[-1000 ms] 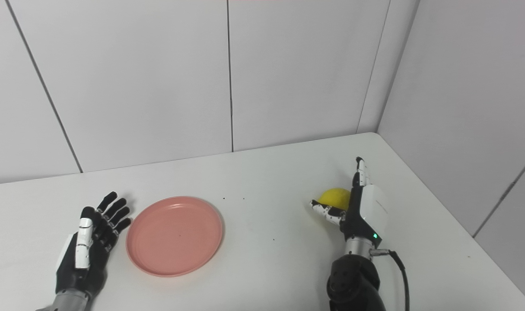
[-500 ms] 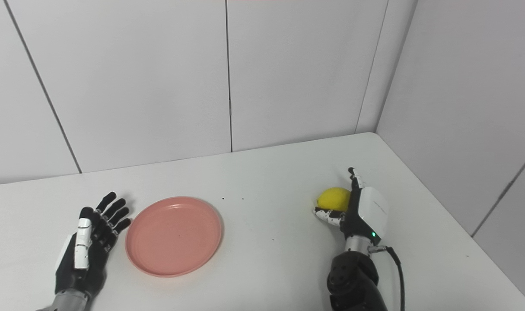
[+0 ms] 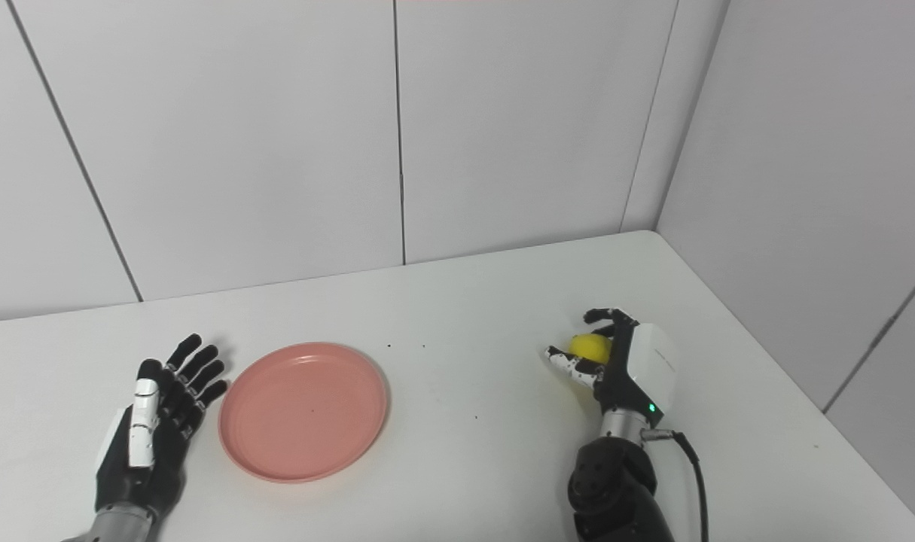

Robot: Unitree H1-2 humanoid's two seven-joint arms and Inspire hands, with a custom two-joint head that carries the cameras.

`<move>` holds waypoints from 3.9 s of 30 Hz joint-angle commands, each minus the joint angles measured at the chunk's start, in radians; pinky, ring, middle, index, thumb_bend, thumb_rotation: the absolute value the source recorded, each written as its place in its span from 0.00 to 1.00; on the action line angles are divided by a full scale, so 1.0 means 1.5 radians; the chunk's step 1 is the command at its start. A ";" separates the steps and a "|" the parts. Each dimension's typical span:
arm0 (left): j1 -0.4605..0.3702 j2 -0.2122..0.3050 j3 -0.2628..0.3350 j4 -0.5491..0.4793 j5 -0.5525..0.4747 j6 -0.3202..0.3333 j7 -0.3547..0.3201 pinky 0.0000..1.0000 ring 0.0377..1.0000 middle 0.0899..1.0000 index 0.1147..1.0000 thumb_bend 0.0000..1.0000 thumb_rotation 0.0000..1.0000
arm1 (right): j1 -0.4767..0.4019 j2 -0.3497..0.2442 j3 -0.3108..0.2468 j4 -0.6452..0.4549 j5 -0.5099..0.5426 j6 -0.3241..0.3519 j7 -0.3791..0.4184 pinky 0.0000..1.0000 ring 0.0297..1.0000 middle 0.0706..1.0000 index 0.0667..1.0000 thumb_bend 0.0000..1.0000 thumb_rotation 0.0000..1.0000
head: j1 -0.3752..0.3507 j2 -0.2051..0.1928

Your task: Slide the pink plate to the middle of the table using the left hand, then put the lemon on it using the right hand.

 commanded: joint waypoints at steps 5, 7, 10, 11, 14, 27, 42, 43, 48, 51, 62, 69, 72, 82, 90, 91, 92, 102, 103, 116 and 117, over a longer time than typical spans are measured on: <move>-0.006 -0.002 0.000 -0.017 -0.008 0.007 0.000 0.89 0.89 0.88 0.86 0.71 0.97 | 0.007 0.001 0.004 -0.023 0.010 -0.020 -0.002 0.23 0.43 0.38 0.50 0.51 0.00 | 0.003 0.002; -0.005 -0.002 0.000 -0.017 -0.007 0.008 0.000 0.89 0.89 0.88 0.86 0.71 0.97 | 0.009 0.001 0.005 -0.026 0.011 -0.016 -0.001 0.23 0.43 0.37 0.50 0.51 0.00 | 0.005 0.004; -0.005 -0.001 -0.001 -0.014 -0.005 0.004 -0.001 0.89 0.89 0.88 0.86 0.71 0.97 | 0.011 0.001 0.008 -0.035 0.012 -0.021 -0.002 0.23 0.43 0.37 0.50 0.51 0.00 | 0.006 0.005; -0.005 -0.002 0.000 -0.015 -0.006 0.005 -0.001 0.89 0.89 0.88 0.86 0.71 0.97 | 0.012 0.002 0.009 -0.039 0.011 -0.022 -0.004 0.23 0.43 0.37 0.50 0.51 0.00 | 0.006 0.005; -0.004 -0.003 0.000 -0.018 -0.009 0.008 -0.002 0.89 0.89 0.88 0.86 0.71 0.96 | 0.013 0.008 0.012 -0.056 0.011 -0.020 -0.008 0.24 0.43 0.38 0.50 0.51 0.00 | 0.010 0.006; 0.002 -0.007 -0.015 -0.030 0.012 0.011 0.005 0.89 0.90 0.89 0.87 0.75 0.97 | 0.003 0.024 0.071 -0.129 0.008 -0.046 0.028 0.32 0.36 0.43 0.53 0.51 0.00 | 0.047 0.010; 0.018 -0.043 -0.042 -0.083 0.048 0.047 0.051 0.97 0.93 0.92 0.91 0.67 1.00 | -0.025 0.042 0.158 -0.105 0.037 -0.130 0.102 0.32 0.36 0.43 0.52 0.51 0.00 | 0.194 0.020; 0.018 -0.045 -0.045 -0.085 0.055 0.051 0.055 0.97 0.93 0.92 0.91 0.67 1.00 | -0.028 0.042 0.167 -0.106 0.035 -0.134 0.111 0.32 0.36 0.43 0.52 0.51 0.00 | 0.198 0.020; 0.019 -0.053 -0.055 -0.083 0.074 0.051 0.070 1.00 0.95 0.94 0.94 0.68 1.00 | -0.041 0.045 0.199 -0.117 0.024 -0.133 0.146 0.36 0.37 0.44 0.52 0.51 0.00 | 0.245 0.021; 0.017 -0.057 -0.056 -0.081 0.079 0.048 0.075 1.00 0.96 0.95 0.94 0.68 1.00 | -0.048 0.053 0.213 -0.126 0.018 -0.124 0.166 0.30 0.35 0.43 0.52 0.51 0.00 | 0.254 0.021; 0.009 -0.067 -0.061 -0.059 0.091 0.019 0.088 1.00 0.95 0.94 0.93 0.69 1.00 | -0.081 0.061 0.256 -0.094 0.009 -0.162 0.194 0.23 0.38 0.47 0.46 0.51 0.00 | 0.287 0.021; 0.005 -0.073 -0.068 -0.036 0.115 -0.007 0.106 1.00 0.95 0.93 0.92 0.68 1.00 | -0.102 0.067 0.276 -0.066 0.006 -0.187 0.203 0.25 0.38 0.48 0.45 0.51 0.00 | 0.311 0.018; 0.003 -0.073 -0.073 -0.030 0.132 -0.020 0.118 0.99 0.95 0.93 0.92 0.68 1.00 | -0.111 0.073 0.279 -0.054 0.013 -0.184 0.215 0.24 0.38 0.47 0.45 0.51 0.00 | 0.325 0.018; -0.006 -0.073 -0.076 -0.002 0.178 -0.068 0.148 0.97 0.96 0.96 0.94 0.61 1.00 | -0.139 0.079 0.306 0.014 -0.006 -0.210 0.219 0.29 0.39 0.46 0.47 0.51 0.00 | 0.354 0.018; -0.012 -0.073 -0.071 0.013 0.188 -0.076 0.164 0.95 0.96 0.95 0.93 0.61 1.00 | -0.153 0.089 0.326 0.064 -0.014 -0.234 0.216 0.23 0.38 0.47 0.45 0.51 0.00 | 0.356 0.019; -0.013 -0.072 -0.072 0.013 0.191 -0.074 0.166 0.95 0.96 0.95 0.92 0.63 1.00 | -0.155 0.089 0.328 0.071 -0.016 -0.238 0.215 0.23 0.38 0.47 0.45 0.51 0.00 | 0.356 0.019; -0.014 -0.071 -0.071 0.015 0.190 -0.075 0.167 0.95 0.96 0.95 0.92 0.63 1.00 | -0.157 0.089 0.333 0.078 -0.022 -0.240 0.214 0.23 0.38 0.47 0.45 0.51 0.00 | 0.356 0.020; -0.020 -0.069 -0.058 0.026 0.162 -0.079 0.159 0.95 0.96 0.95 0.95 0.66 1.00 | -0.160 0.094 0.347 0.114 -0.038 -0.247 0.207 0.34 0.37 0.45 0.52 0.51 0.00 | 0.354 0.022; -0.020 -0.069 -0.056 0.026 0.157 -0.079 0.157 0.95 0.96 0.95 0.95 0.66 1.00 | -0.160 0.094 0.348 0.117 -0.041 -0.250 0.204 0.34 0.37 0.45 0.52 0.51 0.00 | 0.353 0.021; -0.023 -0.063 -0.055 0.026 0.140 -0.077 0.145 0.95 0.97 0.96 0.95 0.69 1.00 | -0.136 0.095 0.340 0.097 -0.051 -0.299 0.154 0.68 0.74 0.78 0.80 0.60 0.42 | 0.346 0.021; -0.023 -0.064 -0.054 0.026 0.137 -0.077 0.142 0.95 0.97 0.96 0.95 0.69 1.00 | -0.130 0.094 0.337 0.083 -0.047 -0.297 0.159 0.69 0.76 0.80 0.84 0.62 0.49 | 0.344 0.022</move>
